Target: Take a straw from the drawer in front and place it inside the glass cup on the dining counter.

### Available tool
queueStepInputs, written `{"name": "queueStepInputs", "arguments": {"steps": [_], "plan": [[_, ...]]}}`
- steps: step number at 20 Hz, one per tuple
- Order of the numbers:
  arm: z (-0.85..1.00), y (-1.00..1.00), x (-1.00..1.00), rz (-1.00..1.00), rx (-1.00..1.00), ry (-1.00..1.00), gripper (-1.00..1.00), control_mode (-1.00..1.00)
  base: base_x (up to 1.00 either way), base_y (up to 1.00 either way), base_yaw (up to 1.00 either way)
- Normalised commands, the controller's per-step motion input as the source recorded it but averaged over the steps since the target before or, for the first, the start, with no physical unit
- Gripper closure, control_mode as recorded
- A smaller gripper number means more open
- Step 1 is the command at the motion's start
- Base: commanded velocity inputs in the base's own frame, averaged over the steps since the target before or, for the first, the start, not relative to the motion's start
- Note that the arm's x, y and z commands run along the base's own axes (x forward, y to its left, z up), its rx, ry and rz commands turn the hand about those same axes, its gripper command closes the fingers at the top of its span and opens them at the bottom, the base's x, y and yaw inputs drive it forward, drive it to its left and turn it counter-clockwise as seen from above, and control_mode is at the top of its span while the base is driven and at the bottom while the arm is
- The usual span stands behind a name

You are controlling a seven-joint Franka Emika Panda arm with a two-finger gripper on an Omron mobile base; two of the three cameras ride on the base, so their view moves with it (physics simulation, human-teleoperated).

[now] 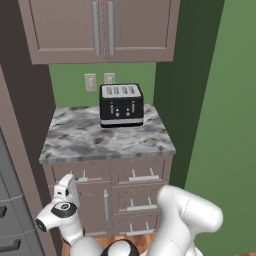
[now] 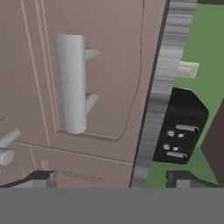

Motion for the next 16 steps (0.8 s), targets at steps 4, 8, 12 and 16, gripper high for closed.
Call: {"name": "queueStepInputs", "arguments": {"steps": [4, 8, 12, 16], "plan": [[-0.47, 0.25, 0.50, 0.09, 0.00, 0.00, -1.00, -1.00, 0.00, 0.00, 0.00], [-0.39, 0.23, 0.53, 0.08, 0.00, 0.00, -1.00, -1.00, 0.00, 0.00, 0.00], [-0.40, 0.19, 0.56, 0.08, 0.00, 0.00, -1.00, -1.00, 0.00, 0.00, 0.00], [-0.41, 0.20, 0.56, 0.08, 0.00, 0.00, -1.00, -1.00, 0.00, 0.00, 0.00]]}}
